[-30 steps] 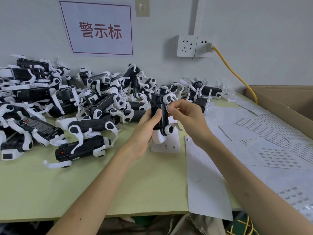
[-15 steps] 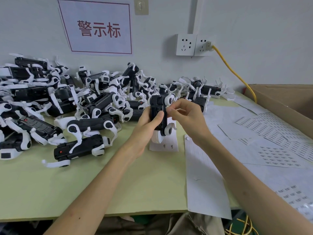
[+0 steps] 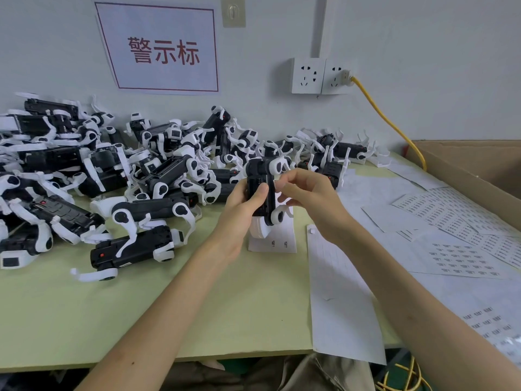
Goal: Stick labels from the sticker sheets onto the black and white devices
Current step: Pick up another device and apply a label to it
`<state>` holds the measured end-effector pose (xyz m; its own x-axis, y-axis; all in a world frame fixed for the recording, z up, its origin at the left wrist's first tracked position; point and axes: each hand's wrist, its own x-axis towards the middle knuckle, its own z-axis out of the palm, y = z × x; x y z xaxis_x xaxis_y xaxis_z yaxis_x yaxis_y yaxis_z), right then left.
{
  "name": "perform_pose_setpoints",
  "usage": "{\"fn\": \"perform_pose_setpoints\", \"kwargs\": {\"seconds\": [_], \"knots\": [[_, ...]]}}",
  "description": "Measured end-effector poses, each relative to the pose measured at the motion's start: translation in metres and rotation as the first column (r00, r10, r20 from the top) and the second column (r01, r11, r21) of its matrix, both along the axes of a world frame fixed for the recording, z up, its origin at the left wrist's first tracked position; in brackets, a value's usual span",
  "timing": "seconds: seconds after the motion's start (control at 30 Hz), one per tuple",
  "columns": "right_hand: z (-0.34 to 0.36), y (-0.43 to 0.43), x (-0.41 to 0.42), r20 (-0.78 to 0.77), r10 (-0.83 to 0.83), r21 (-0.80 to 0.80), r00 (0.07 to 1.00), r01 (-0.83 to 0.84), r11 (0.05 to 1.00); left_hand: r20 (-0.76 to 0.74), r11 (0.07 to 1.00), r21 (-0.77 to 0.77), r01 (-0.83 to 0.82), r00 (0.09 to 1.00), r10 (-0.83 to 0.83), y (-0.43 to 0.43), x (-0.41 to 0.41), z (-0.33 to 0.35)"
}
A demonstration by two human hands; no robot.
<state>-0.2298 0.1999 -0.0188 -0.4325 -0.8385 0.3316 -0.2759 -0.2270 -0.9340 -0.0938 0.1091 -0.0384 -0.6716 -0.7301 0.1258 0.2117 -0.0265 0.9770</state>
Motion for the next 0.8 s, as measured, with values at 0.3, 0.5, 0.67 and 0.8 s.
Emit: {"fn": "perform_pose_setpoints", "kwargs": {"seconds": [0.3, 0.5, 0.67, 0.8], "knots": [[0.005, 0.002, -0.003, 0.300, 0.080, -0.054, 0.951, -0.067, 0.996, -0.226, 0.977, 0.206, 0.057, 0.974, -0.009, -0.006, 0.003, 0.006], [0.004, 0.002, 0.001, 0.226, 0.034, -0.026, 0.973, -0.029, 0.999, -0.203, 0.983, 0.117, 0.140, 0.973, -0.114, 0.000, 0.005, 0.007], [0.005, 0.002, 0.005, 0.125, 0.008, -0.073, 0.992, 0.001, 0.997, -0.193, 0.983, 0.077, 0.167, 0.970, -0.150, 0.002, 0.006, 0.005], [0.003, 0.001, 0.006, 0.073, 0.003, -0.100, 0.997, 0.005, 0.995, -0.165, 0.987, 0.045, 0.154, 0.976, -0.145, -0.001, 0.005, 0.003]]}}
